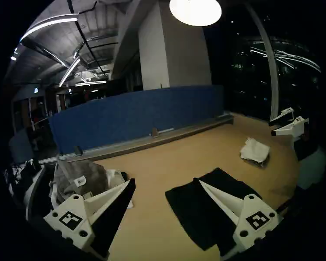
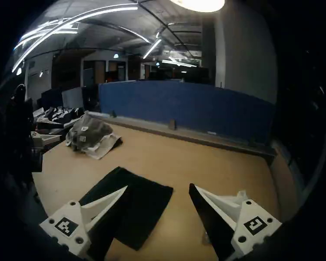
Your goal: Fold towel
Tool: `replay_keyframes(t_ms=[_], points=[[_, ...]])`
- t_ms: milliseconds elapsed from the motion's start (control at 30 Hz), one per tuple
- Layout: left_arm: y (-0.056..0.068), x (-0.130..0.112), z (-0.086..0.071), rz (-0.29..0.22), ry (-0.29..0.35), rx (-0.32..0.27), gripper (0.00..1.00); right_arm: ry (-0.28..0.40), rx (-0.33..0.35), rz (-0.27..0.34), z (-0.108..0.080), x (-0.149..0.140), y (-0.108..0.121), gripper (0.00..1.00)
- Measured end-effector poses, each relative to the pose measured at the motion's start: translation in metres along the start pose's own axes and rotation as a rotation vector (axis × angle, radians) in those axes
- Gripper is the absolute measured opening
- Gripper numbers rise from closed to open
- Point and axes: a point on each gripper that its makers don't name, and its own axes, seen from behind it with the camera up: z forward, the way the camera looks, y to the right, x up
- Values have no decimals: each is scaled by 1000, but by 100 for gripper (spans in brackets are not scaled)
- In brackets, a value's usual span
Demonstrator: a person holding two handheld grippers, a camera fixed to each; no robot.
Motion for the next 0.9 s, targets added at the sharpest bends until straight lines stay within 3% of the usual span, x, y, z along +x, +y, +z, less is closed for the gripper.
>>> replay_keyframes(t_ms=[333, 567, 700, 900], points=[[43, -44, -6, 31, -186, -167, 98, -150, 114, -96, -2, -34, -26, 100], [52, -61, -6, 35, -243, -193, 98, -202, 144, -128, 0, -52, -33, 100], [54, -75, -6, 55, -282, -191, 98, -221, 129, -131, 2, -61, -29, 100], [66, -89, -5, 71, -293, -220, 98, -244, 147, -114, 4, -76, -34, 100]])
